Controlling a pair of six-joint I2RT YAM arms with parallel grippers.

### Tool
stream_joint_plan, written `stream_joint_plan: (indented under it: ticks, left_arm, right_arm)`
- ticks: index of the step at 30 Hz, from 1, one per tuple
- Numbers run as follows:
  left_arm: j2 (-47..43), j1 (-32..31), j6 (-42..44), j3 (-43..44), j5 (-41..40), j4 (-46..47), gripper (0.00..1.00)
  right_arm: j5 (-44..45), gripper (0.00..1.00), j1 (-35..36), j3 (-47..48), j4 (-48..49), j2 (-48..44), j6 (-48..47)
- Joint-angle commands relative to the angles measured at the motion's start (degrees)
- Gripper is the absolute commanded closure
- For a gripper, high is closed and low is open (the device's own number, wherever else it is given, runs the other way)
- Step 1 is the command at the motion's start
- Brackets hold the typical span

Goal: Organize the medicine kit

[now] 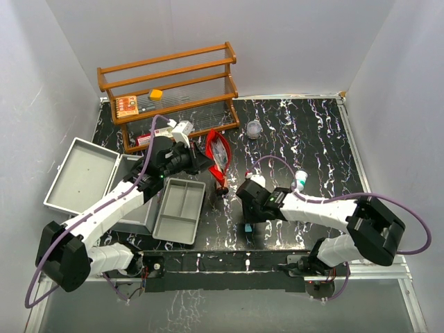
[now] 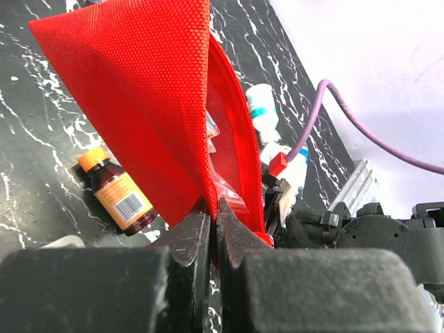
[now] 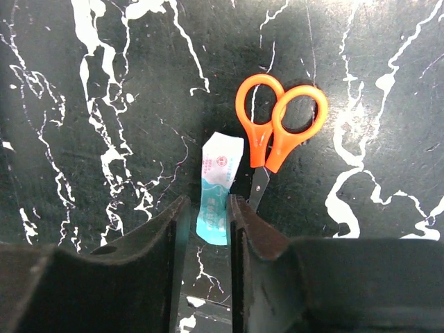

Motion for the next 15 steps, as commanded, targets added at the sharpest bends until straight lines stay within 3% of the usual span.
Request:
stream_joint_plan:
  ticks: [1,8,15]
  left_arm:
    - [-3.50,0.39,0.81,-0.81,-4.02,0.08,1.00]
    - [-3.99,0.53,0.77,-0.89,-4.28,-0.05,1.00]
    - [-4.97,0.53,1.13,-0.97,-6.04,-0.82,1.00]
  right_arm:
    - [1.89,0.72,0.22,1.37,-0.15,1.72,0.96]
    - [3.43,0.71,1.19,4.25,-2.63,5.03,2.17]
    - [13.85,0.75,4.85,10.18,-13.10,11.35,8.96]
